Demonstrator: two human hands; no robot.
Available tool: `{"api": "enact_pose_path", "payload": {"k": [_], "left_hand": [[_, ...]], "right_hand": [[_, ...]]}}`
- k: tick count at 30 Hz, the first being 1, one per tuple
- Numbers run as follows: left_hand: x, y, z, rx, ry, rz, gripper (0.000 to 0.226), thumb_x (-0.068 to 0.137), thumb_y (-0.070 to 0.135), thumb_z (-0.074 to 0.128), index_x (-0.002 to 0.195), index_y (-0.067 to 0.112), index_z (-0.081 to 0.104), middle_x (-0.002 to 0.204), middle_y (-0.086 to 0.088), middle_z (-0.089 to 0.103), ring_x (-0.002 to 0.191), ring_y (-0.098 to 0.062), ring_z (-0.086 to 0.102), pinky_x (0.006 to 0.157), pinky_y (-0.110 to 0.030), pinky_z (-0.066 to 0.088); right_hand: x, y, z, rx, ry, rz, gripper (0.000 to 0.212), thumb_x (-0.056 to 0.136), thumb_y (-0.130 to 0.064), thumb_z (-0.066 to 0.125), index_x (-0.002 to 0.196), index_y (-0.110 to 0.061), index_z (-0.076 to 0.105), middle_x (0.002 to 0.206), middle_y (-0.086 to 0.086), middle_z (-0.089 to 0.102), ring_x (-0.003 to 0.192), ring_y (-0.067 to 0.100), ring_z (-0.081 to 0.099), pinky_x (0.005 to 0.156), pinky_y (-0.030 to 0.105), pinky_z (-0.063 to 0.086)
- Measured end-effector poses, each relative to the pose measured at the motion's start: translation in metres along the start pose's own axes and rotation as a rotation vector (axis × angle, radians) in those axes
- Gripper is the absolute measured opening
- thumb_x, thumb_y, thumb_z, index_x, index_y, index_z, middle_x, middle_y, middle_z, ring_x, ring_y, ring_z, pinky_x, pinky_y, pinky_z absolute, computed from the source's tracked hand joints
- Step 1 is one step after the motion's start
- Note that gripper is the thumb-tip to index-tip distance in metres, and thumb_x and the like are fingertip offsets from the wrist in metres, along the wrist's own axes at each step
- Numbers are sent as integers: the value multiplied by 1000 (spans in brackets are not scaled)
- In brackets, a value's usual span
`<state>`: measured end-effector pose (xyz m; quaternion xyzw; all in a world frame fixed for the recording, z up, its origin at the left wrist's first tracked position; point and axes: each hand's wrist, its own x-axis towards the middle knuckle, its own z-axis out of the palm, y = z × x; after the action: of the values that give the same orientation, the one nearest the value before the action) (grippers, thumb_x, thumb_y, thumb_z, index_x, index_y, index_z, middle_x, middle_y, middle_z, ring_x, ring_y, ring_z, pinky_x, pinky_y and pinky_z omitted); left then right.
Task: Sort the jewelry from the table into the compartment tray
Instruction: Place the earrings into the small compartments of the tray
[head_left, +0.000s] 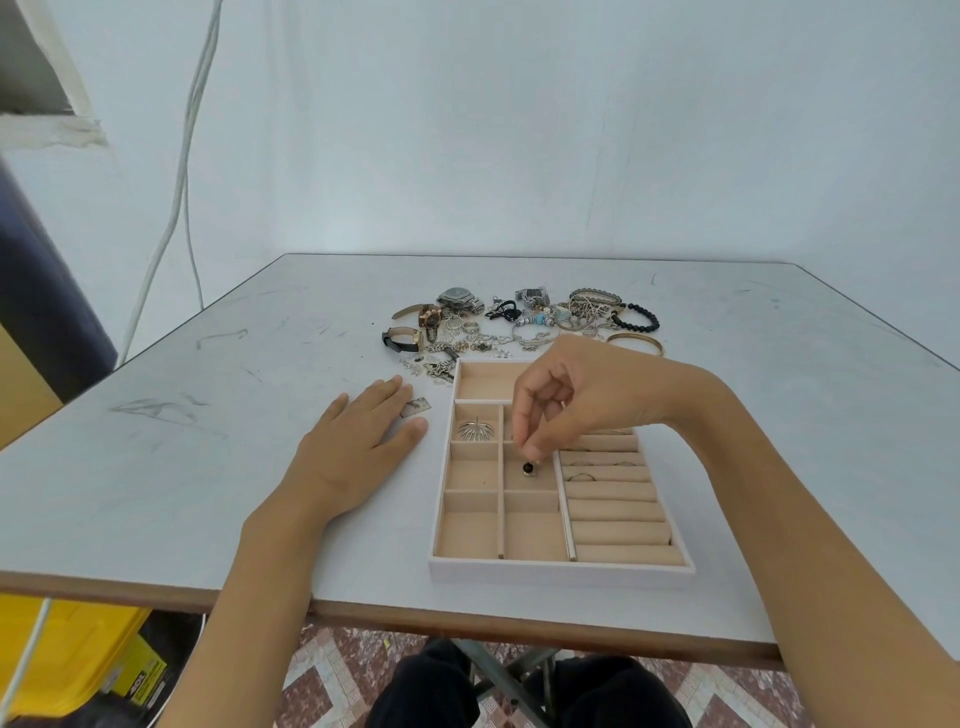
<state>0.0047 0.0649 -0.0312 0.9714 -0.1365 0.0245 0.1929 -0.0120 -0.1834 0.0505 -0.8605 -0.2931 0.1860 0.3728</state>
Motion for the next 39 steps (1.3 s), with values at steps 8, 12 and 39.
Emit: {"api": "enact_pose_path", "payload": {"k": [8,12,39], "left_hand": [[1,0,0,-3,-4,-2,55,99,46,30,150,26,21,158,13,12,144,2,4,118,-25,-2],[0,1,0,-7,-4,-5,55,99,46,30,150,27,21,157,15,12,143,3,4,117,-24,-3],[0,0,0,-1,-5,-1,55,99,46,30,150,26,21,157,14,12,144,2,4,117,-24,-3]], "right_hand": [[0,-1,2,-35,-19,40,11,74,-3,78,85,-2,75,71,7,73,47,0,54,49,17,43],[1,-1,4,-64,-13,46,13,72,-8,81,84,-8,77,58,-10,69,44,2,47,49,15,38],[0,-5,5,-199,-29,100,8,73,-18,81,79,-13,78,35,-11,38,39,7,30,46,13,23]]}}
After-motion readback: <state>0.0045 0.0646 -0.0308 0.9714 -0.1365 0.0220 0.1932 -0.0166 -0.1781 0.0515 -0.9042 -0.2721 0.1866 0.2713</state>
